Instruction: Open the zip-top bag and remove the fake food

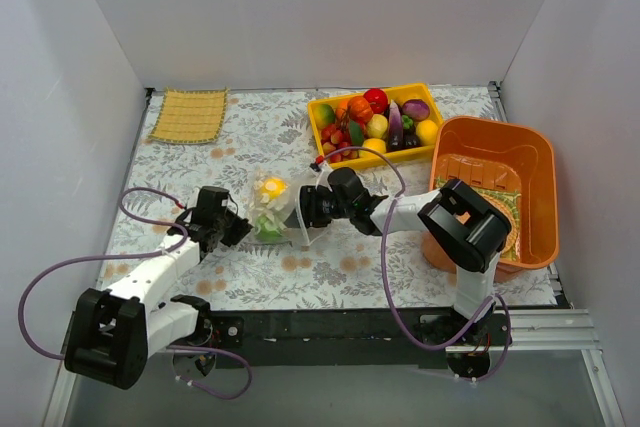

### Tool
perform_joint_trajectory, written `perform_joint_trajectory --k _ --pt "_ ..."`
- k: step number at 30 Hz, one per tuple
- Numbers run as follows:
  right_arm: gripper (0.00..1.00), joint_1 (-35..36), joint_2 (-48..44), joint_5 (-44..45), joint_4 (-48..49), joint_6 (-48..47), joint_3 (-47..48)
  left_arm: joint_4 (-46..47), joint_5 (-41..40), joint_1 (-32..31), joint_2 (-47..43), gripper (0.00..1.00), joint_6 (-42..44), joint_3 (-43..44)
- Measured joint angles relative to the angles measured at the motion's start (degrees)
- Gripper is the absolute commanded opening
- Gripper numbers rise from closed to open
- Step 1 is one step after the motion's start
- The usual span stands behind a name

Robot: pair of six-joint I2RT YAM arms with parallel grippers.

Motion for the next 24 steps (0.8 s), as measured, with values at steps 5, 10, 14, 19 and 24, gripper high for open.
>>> perform_joint_trajectory --k 5,10,14,19,24 --pt "0.70 0.76 0.57 -0.17 0.07 -0.33 0.74 1.95 0.00 0.00 2.03 0.01 0.33 -0.63" --pt "0.74 1.90 1.40 0.20 -1.03 -1.16 3.15 5.01 0.85 0.00 3.56 0.00 0.87 -2.27" --pt "0.75 3.23 2.36 0.74 -1.81 -2.16 5.62 6.64 1.77 0.00 4.83 0.00 1.22 -3.48" --pt "0.77 4.59 3.82 0.72 -2.93 -2.49 7.28 7.69 2.43 0.00 5.16 0.00 1.49 -4.22" --pt "0.79 5.49 3.89 1.60 -4.37 -3.56 8.00 9.03 2.58 0.15 5.95 0.00 1.49 -4.22"
